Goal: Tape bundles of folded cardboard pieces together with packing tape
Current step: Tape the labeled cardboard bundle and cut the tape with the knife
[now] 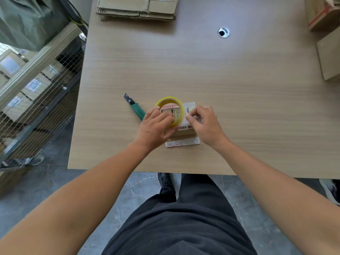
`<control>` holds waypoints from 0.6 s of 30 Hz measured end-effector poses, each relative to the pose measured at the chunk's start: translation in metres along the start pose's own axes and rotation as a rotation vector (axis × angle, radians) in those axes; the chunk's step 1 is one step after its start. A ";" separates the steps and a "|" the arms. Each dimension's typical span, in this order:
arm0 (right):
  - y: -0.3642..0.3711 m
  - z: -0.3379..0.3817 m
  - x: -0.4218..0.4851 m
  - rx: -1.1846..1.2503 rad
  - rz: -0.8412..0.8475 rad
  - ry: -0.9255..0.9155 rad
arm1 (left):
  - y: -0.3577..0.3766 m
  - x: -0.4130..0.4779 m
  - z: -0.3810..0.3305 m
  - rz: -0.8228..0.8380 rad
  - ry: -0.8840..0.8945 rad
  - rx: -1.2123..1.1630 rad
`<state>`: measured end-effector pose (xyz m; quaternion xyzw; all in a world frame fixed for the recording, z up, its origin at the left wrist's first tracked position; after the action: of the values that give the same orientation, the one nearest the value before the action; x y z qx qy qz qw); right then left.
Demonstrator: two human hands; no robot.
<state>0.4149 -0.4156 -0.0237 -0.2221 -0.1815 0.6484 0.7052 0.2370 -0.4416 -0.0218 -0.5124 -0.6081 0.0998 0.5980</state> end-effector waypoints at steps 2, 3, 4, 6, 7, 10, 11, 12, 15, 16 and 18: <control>-0.023 -0.015 0.000 0.243 -0.088 0.210 | -0.002 0.003 0.004 0.034 -0.002 -0.002; -0.036 -0.029 -0.002 0.341 -0.153 0.332 | -0.002 0.003 0.005 0.046 0.001 -0.008; -0.045 -0.042 -0.005 0.400 -0.193 0.436 | -0.002 0.003 0.003 0.042 0.011 -0.010; -0.041 -0.058 -0.011 0.515 -0.143 0.612 | -0.002 0.003 -0.002 0.015 0.032 0.011; -0.036 -0.061 -0.012 0.589 -0.120 0.677 | -0.001 0.003 -0.003 0.011 0.036 0.020; -0.025 -0.061 -0.005 0.731 -0.122 0.731 | 0.000 0.004 -0.002 -0.011 0.057 0.037; -0.023 -0.061 -0.003 0.749 -0.117 0.726 | 0.001 0.004 -0.002 -0.014 0.064 0.040; -0.023 -0.063 -0.001 0.754 -0.110 0.718 | 0.001 0.005 -0.002 -0.014 0.072 0.040; -0.021 -0.070 0.000 0.729 -0.105 0.665 | 0.004 0.005 -0.003 -0.003 0.092 0.042; -0.020 -0.071 0.000 0.717 -0.111 0.648 | 0.004 0.005 -0.003 -0.002 0.094 0.045; -0.016 -0.072 0.001 0.693 -0.131 0.629 | 0.004 0.005 -0.002 -0.004 0.101 0.049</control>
<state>0.4673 -0.4210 -0.0757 -0.1474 0.2545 0.5263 0.7978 0.2417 -0.4365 -0.0211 -0.5006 -0.5757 0.0874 0.6405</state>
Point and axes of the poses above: each hand's wrist, its own x-axis towards the middle knuckle, its own y-axis out of the palm, z = x × y, the point moved 7 cm from there along x, towards the middle knuckle, and after that the axes turned 15 degrees about -z, right-handed, at the moved point
